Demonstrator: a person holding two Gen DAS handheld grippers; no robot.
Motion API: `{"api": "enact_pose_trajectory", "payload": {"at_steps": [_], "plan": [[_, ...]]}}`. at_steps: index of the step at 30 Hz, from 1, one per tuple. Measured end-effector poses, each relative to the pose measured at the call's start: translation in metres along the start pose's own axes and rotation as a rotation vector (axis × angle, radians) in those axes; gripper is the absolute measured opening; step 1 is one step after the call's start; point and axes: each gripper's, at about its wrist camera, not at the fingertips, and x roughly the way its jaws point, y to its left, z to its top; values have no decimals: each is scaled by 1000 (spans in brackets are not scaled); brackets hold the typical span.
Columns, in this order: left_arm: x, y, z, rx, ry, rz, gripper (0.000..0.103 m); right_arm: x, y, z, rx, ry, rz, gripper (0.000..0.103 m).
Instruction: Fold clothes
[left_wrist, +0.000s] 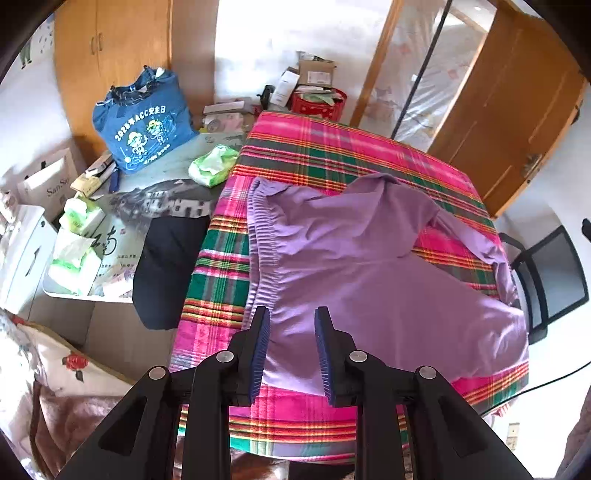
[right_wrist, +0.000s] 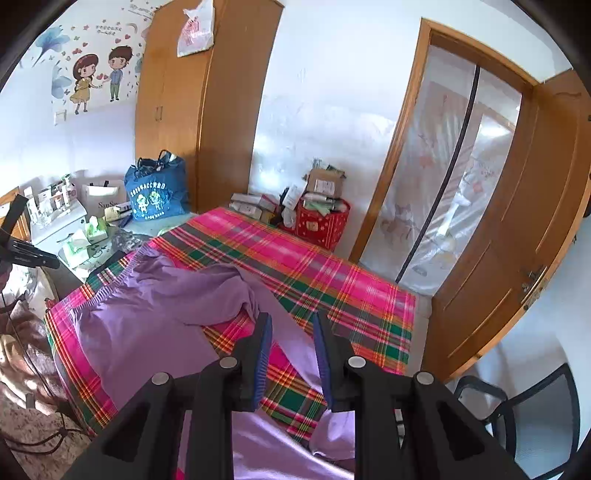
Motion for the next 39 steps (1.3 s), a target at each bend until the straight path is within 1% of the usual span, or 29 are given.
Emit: {"api": "enact_pose_trajectory", "payload": {"at_steps": [3,5,8,13,15,17,19,21,23,28,31,34,36,37,38,39], "plan": [[-1,-12,12,47,-14,10,26,15,2,4,-15,29,-5,24],[0,-20,28,69,-27,17,26,23,0,6,-26,40,-5,24],[2,-31,53,101,-46,27,26,40,-4,22,-32,60,-16,24],[7,-48,98,157,-76,48,26,60,-12,64,-33,11,0,24],[15,-47,116,153,-75,65,26,71,-15,79,-27,0,14,24],[31,-42,131,137,-56,69,26,91,-16,93,-16,6,46,24],[53,-36,143,131,-33,81,26,113,-14,100,-18,29,55,24],[74,-32,149,128,-4,96,26,147,-11,104,-26,70,76,24],[100,-26,154,123,42,98,26,178,-6,103,-30,109,110,24],[150,-11,162,120,109,112,26,257,14,93,-48,210,191,24],[175,-3,167,112,136,98,26,299,29,89,-80,258,236,24],[197,-1,172,143,161,116,26,338,45,87,-103,299,280,24],[211,2,175,151,181,125,26,360,53,87,-111,323,321,29],[217,3,176,156,190,128,26,370,58,87,-119,328,336,35],[222,5,175,161,198,124,26,377,62,87,-129,332,348,38],[226,6,175,166,205,120,26,383,67,86,-142,338,359,38]]}}
